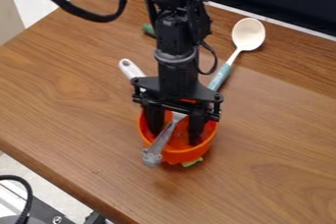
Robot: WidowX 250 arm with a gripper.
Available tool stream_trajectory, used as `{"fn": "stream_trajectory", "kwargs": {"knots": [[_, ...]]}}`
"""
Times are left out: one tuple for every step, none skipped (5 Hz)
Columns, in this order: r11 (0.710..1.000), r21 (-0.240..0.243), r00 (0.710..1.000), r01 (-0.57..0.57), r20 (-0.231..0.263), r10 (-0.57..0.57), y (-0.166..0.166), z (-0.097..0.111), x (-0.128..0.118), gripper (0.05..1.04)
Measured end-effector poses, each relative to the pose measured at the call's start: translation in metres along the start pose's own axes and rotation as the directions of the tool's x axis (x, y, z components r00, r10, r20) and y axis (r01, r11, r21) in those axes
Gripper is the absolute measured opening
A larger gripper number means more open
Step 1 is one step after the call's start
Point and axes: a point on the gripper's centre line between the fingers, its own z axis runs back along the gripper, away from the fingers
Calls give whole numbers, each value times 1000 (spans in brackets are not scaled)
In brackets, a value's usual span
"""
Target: Moved the fork out of the orange pot
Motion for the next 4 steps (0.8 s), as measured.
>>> {"fn": "stream_trajectory", "kwargs": {"knots": [[1000,0,1000,-4,-12,4,0,-1,0,398],[1000,-8,1000,-2,-30,2,-1,0,-2,200],[1000,-18,999,-17,-51,16,-1,2,-3,151],[999,-43,997,-29,-73,26,-2,9,-1,150]]}}
